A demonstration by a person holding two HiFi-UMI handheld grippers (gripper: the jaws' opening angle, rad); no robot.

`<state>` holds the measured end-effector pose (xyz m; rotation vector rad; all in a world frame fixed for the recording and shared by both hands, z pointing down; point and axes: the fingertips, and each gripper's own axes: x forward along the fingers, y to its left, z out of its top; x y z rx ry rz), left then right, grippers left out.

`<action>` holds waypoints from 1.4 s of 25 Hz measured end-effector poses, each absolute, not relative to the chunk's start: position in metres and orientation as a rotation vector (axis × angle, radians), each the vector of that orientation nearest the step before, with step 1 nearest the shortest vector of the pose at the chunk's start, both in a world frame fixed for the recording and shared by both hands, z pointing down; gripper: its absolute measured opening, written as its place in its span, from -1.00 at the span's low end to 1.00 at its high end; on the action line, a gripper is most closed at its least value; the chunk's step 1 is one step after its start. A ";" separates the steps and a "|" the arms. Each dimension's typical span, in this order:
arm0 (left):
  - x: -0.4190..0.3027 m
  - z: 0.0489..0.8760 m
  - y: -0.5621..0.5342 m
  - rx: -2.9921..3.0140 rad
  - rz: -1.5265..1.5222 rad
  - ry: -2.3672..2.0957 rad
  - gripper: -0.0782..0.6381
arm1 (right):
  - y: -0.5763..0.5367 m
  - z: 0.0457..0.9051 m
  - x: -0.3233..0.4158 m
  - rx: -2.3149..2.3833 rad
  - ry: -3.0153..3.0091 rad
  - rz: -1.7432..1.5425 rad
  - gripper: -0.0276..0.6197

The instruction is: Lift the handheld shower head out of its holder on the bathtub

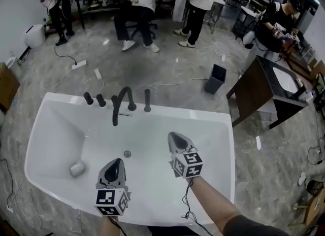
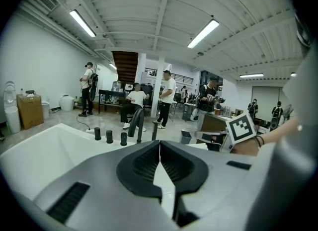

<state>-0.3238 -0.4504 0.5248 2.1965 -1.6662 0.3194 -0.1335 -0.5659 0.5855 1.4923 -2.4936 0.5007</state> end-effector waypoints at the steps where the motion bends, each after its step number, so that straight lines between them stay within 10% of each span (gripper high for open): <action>1: -0.327 0.529 -0.458 2.188 0.321 -1.673 -0.74 | -0.575 0.592 -0.135 1.488 -2.488 0.498 -0.82; 11: -0.343 0.574 -0.518 2.142 0.322 -1.719 -0.74 | -0.640 0.652 -0.170 1.402 -2.492 0.471 -0.82; 20: -0.358 0.616 -0.538 2.061 0.318 -1.746 -0.74 | -0.687 0.700 -0.196 1.337 -2.491 0.480 -0.25; 35: -0.382 0.652 -0.571 2.050 0.299 -1.790 -0.74 | -0.762 0.744 -0.216 1.371 -2.408 0.285 -0.25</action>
